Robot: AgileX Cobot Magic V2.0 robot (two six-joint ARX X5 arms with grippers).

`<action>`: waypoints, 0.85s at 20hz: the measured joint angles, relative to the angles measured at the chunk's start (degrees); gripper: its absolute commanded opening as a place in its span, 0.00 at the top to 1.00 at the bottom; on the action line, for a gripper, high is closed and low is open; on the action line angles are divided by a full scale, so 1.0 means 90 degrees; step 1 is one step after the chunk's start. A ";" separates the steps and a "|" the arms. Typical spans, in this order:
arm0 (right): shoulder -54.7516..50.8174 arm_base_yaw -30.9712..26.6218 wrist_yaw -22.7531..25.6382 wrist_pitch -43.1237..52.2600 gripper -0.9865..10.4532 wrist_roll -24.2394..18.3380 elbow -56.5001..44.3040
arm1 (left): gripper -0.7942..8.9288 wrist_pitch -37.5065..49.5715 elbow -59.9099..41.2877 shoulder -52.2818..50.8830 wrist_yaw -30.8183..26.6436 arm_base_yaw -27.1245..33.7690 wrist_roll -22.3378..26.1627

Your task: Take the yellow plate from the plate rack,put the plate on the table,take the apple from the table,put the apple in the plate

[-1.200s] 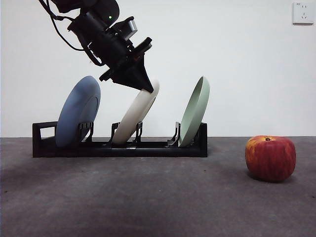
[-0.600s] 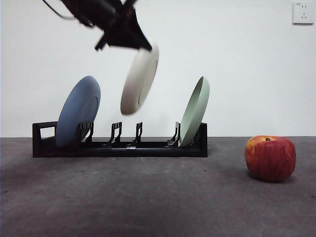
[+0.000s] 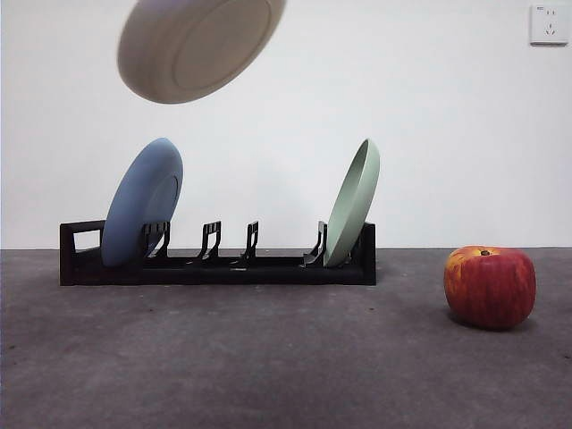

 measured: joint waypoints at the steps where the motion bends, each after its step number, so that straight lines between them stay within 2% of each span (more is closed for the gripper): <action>1: 0.0002 0.0000 0.0002 0.0010 0.45 0.0000 0.0000 | 0.92 -0.0245 -0.0002 0.0056 -0.0529 -0.0364 0.0053; 3: 0.0000 0.0000 0.0000 0.0036 0.45 0.0000 0.0000 | 0.92 -0.0544 -0.0109 0.0170 -0.1365 -0.1013 0.0070; 5: 0.0000 0.0000 0.0002 0.0073 0.45 0.0000 0.0000 | 0.92 -0.0534 -0.0437 0.0211 -0.1729 -0.1530 0.0034; 8: 0.0000 0.0000 0.0000 0.0073 0.45 0.0000 0.0000 | 0.92 0.0117 -0.1501 0.0214 -0.2285 -0.2052 -0.0143; 13: 0.0000 0.0000 0.0000 0.0073 0.45 0.0002 0.0000 | 0.92 0.1559 -0.3468 0.0299 -0.2696 -0.2395 -0.0372; 17: 0.0000 0.0000 0.0002 0.0075 0.45 0.0022 0.0000 | 0.92 0.2599 -0.4325 0.0491 -0.2725 -0.2543 -0.0515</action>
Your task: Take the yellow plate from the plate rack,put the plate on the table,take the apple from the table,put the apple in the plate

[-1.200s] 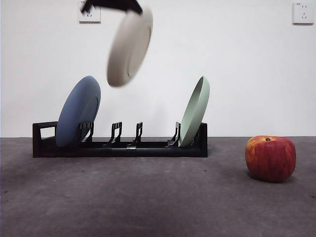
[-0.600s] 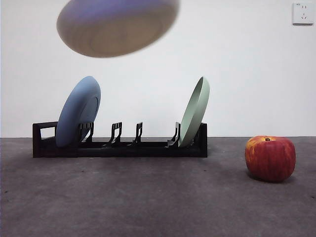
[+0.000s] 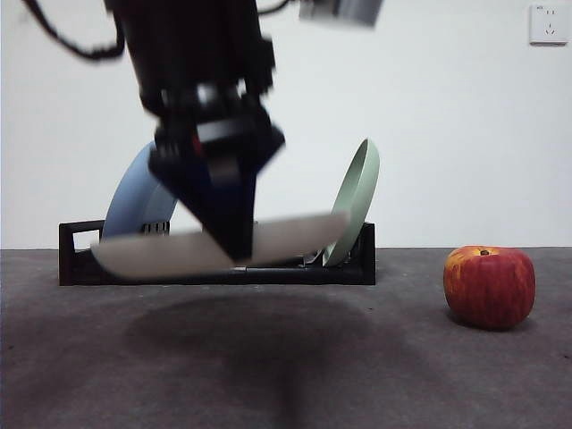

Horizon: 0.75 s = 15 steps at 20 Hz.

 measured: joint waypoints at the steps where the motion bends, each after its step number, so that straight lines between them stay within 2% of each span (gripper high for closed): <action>1: 0.0000 0.0000 0.0000 0.0000 0.45 0.0007 0.0000 | 0.92 0.0112 -0.0070 0.0129 -0.0022 -0.0002 -0.0024; 8: 0.0000 0.0000 0.0000 0.0000 0.45 0.0053 0.0000 | 0.92 0.0551 -0.0100 0.1302 -0.0350 -0.0245 -0.0090; 12: 0.0000 0.0000 -0.0002 -0.0002 0.45 0.0053 0.0000 | 0.92 0.0714 -0.0100 0.1455 -0.0607 -0.0381 -0.0296; 14: 0.0000 0.0000 -0.0002 -0.0002 0.45 0.0053 0.0000 | 0.90 0.0719 -0.0097 0.1455 -0.0561 -0.0384 -0.0403; 15: 0.0000 0.0000 0.0000 -0.0002 0.45 0.0053 0.0000 | 0.81 0.0712 -0.0095 0.1455 -0.0532 -0.0381 -0.0459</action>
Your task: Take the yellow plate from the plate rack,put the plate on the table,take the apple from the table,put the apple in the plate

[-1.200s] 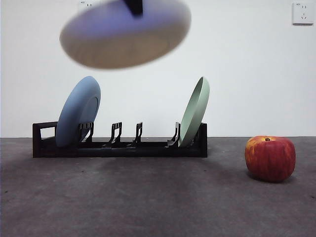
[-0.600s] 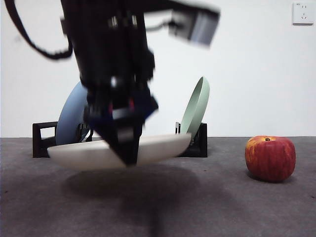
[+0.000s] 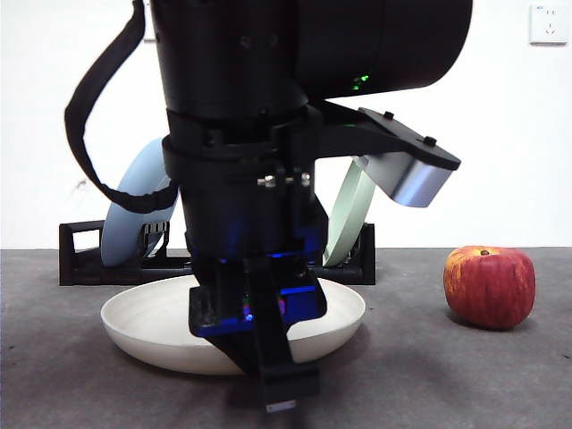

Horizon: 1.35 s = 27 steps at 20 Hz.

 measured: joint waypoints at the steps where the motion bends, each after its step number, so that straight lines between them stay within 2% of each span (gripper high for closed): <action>1: 0.0000 0.0000 0.0000 0.0000 0.45 0.0000 0.0000 | 0.74 -0.0015 0.0000 -0.0002 0.0080 0.0000 -0.0058; 2: 0.0000 0.0000 0.0000 0.0000 0.45 0.0000 0.0000 | 0.71 -0.0068 0.0000 0.0000 0.0136 0.0000 -0.0102; 7: 0.0002 0.0000 0.0000 0.0000 0.45 0.0000 0.0000 | 0.71 -0.0498 0.0155 -0.0109 0.0240 0.0000 -0.0260; 10: 0.0002 0.0000 0.0000 0.0000 0.45 0.0000 0.0000 | 0.71 -0.0901 0.0566 -0.0573 0.0255 0.0000 -0.0384; 16: 0.0231 0.0000 0.0000 0.0277 0.45 0.0000 0.0000 | 0.72 -0.1277 0.1603 -0.2458 0.0257 0.0051 -0.1168; 23: 0.1479 0.0124 0.0007 0.1124 0.44 0.0015 0.0007 | 0.73 -0.1314 0.1940 -0.5100 0.0250 0.0163 -0.2011; 24: 0.1729 0.0216 0.0015 0.1277 0.44 0.0022 0.0010 | 0.77 -0.1355 0.1940 -0.5396 0.0250 0.0163 -0.2089; 26: 0.2242 0.0474 0.0231 0.1598 0.44 0.0027 0.0010 | 0.94 -0.1452 0.1940 -0.5894 0.0250 0.0163 -0.2234; 27: 0.2453 0.0610 0.0440 0.1722 0.44 0.0027 0.0010 | 0.93 -0.1513 0.1940 -0.6076 0.0250 0.0163 -0.2300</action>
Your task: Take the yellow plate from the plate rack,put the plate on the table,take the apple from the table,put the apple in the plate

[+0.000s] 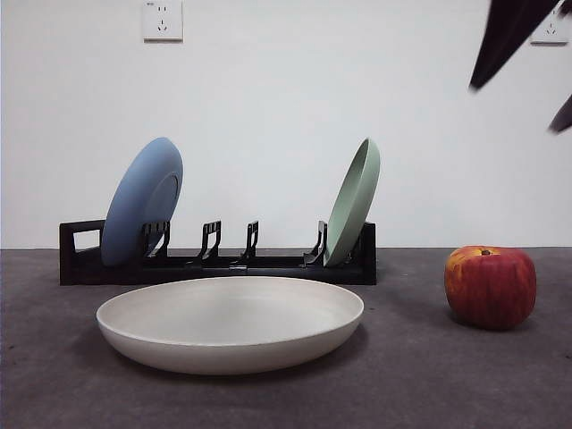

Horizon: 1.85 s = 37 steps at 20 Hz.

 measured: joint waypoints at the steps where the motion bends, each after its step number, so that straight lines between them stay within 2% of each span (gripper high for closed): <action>1: 0.0236 0.0155 0.0260 0.0121 0.44 0.0000 0.0000 | 0.93 -0.0073 0.0000 -0.0151 0.0000 -0.0002 -0.0036; 4: 0.0945 0.0478 0.0901 0.0379 0.44 -0.0002 0.0000 | 0.93 -0.0359 0.0000 -0.0427 -0.0002 0.0000 -0.0180; 8: 0.1698 0.0682 0.1355 0.0758 0.44 -0.0005 0.0000 | 0.93 -0.0729 -0.0002 -0.0410 0.0000 0.0000 -0.0294; 20: 0.3026 0.0797 0.1401 0.0665 0.46 0.0000 0.0005 | 0.93 -0.0801 -0.0005 -0.0318 0.0000 0.0000 -0.0313; 23: 0.3036 0.0814 0.1401 0.0685 0.74 0.0117 0.0005 | 0.93 -0.0801 -0.0002 -0.0318 0.0000 0.0000 -0.0313; 26: 0.3036 0.0821 0.1399 0.0656 0.93 0.0141 0.0012 | 0.93 -0.0814 -0.0002 -0.0318 0.0000 -0.0002 -0.0313; 33: 0.2822 0.0860 0.1404 0.0580 0.92 0.0165 0.0124 | 0.93 -0.0945 -0.0002 -0.0318 0.0000 -0.0002 -0.0313; 37: 0.2351 0.1185 0.1341 0.0576 0.92 0.0306 0.1202 | 0.93 -0.0950 -0.0002 -0.0318 0.0000 0.0000 -0.0313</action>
